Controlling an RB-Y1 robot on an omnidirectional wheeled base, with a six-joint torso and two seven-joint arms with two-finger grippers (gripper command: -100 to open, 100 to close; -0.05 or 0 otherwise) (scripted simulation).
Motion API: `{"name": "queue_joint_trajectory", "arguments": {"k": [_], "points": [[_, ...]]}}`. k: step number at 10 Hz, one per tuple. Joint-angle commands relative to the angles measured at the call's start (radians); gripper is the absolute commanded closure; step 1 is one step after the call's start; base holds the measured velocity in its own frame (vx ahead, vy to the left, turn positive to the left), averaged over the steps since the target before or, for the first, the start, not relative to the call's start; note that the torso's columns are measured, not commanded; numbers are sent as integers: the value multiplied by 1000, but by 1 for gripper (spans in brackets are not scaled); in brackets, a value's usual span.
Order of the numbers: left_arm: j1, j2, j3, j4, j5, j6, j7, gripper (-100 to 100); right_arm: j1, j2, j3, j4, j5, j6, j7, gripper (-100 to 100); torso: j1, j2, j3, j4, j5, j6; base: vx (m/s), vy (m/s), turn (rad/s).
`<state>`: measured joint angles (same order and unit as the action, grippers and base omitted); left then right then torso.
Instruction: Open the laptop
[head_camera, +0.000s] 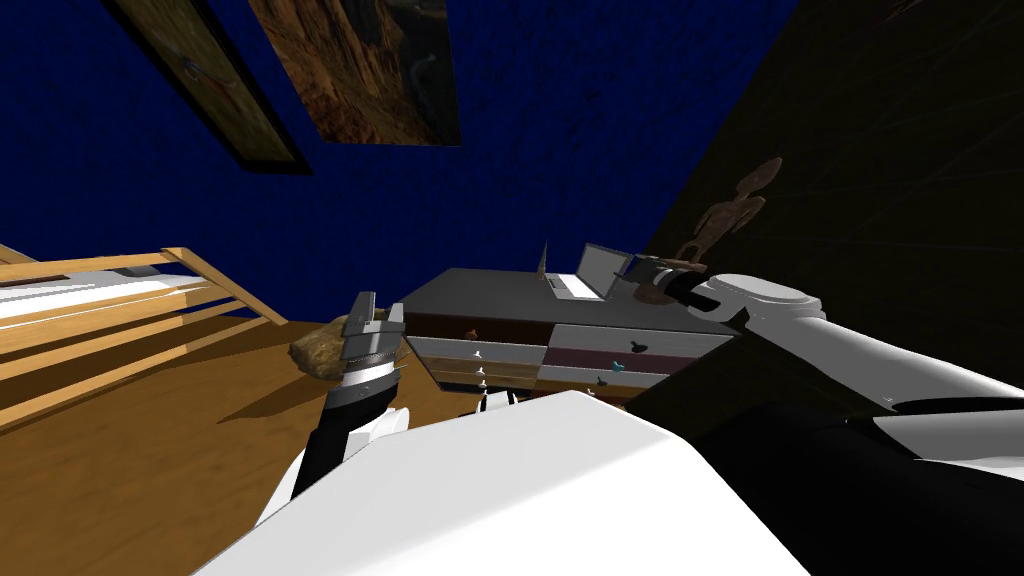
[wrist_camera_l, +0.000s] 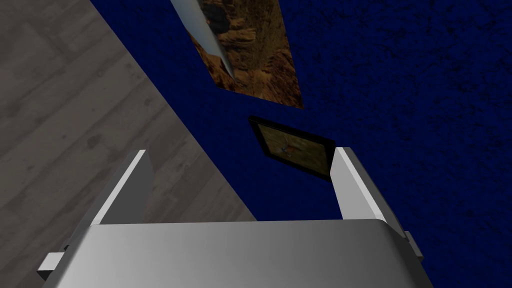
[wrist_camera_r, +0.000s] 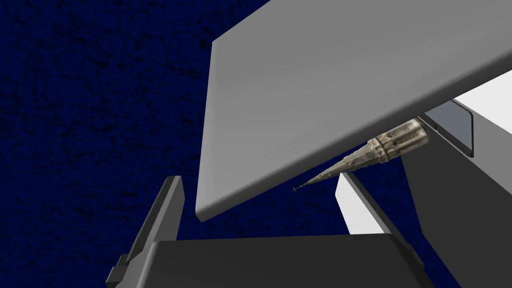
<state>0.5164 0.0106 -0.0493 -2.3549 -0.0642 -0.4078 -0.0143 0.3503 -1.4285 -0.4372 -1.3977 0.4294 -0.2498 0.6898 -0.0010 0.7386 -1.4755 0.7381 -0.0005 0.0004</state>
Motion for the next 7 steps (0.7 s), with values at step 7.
{"name": "queue_joint_trajectory", "arguments": {"k": [7], "points": [[0, 0, 0, 0, 0, 0, 0, 0, 44, -25, -4, -57, 89, 54, 114, 100, -3, -4, -2, -3, -2, 0, 10, 52, 2]]}}
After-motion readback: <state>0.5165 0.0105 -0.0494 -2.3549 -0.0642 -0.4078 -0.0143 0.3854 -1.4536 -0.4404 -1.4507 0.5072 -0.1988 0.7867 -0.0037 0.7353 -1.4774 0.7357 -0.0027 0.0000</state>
